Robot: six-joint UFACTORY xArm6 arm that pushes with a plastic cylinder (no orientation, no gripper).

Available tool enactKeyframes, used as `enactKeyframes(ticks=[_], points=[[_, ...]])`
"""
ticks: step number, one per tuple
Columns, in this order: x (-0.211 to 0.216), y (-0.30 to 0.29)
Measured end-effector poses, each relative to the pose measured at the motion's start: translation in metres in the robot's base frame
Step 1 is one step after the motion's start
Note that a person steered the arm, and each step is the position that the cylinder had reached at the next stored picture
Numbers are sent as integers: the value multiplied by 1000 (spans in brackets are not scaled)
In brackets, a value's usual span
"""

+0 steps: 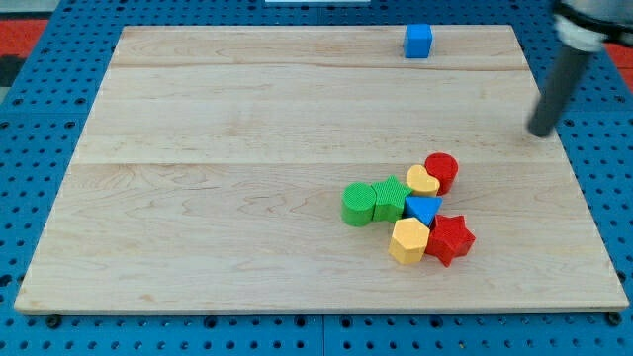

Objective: Move the red star into the yellow hexagon towards the bottom center

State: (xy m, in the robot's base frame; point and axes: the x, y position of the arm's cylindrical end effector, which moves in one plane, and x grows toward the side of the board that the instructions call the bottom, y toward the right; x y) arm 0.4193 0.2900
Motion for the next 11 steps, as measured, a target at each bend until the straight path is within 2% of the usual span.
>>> enactKeyframes(ticks=[2, 4, 7, 9, 11], points=[[105, -15], [128, -97], [143, -203], [131, -209], [121, -186]])
